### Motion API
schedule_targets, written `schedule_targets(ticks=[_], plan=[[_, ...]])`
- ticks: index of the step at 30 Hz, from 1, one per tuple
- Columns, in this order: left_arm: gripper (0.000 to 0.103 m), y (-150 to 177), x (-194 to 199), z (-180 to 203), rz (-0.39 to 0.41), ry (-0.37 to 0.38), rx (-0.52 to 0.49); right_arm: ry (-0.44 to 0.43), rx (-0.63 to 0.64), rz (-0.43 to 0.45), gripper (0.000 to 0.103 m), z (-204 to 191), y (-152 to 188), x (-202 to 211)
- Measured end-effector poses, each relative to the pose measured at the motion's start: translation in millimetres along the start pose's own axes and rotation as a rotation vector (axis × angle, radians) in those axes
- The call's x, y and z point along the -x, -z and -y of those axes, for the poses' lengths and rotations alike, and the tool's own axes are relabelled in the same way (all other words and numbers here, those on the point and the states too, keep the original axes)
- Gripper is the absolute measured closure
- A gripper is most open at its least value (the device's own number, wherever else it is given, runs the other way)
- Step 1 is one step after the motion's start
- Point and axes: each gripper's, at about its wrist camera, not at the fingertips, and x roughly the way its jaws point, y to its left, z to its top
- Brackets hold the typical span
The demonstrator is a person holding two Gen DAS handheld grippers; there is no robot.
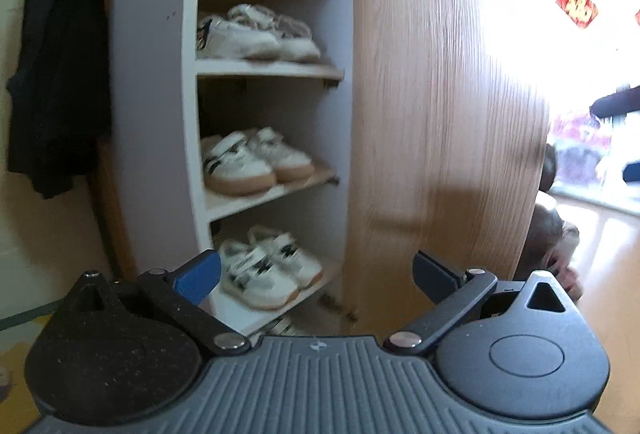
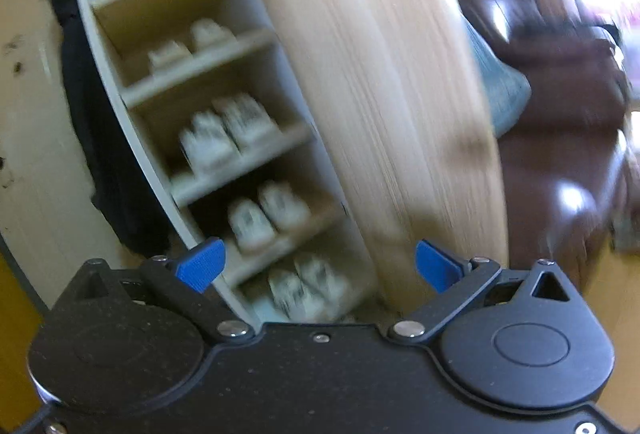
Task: Organize scattered shoes
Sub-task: 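Withdraw the open right tool from the cabinet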
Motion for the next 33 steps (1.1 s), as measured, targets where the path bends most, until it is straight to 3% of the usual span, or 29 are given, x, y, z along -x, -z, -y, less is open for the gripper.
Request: schedule_targets(ticks=[2,8,14,22,33], plan=[[0.0,10.8,7.6,0.6,-0.015,-0.014,0.003,0.04,0.004,-0.028,0.0,7.5,25.7,0.4],[0.0,39.0,37.5,6.8,-0.023,-0.08,-0.031,0.04,-0.033,-0.038,0.0,16.4,69.5,9.8],[0.0,39.2,65.5,22.0,0.001,-0.123,-0.062,0.049,0.047,-0.091,0.0,20.5,102.2,17.7],[0.0,32.1,102.5,49.9,0.041,-0.178,-0.1,0.052,0.055,-0.069,0.0,26.9,91.7,47.7],[0.0,35.1,104.9,76.6,-0.007,-0.18,-0.146,0.063,0.06,-0.134,0.0,34.3,107.9,52.1]])
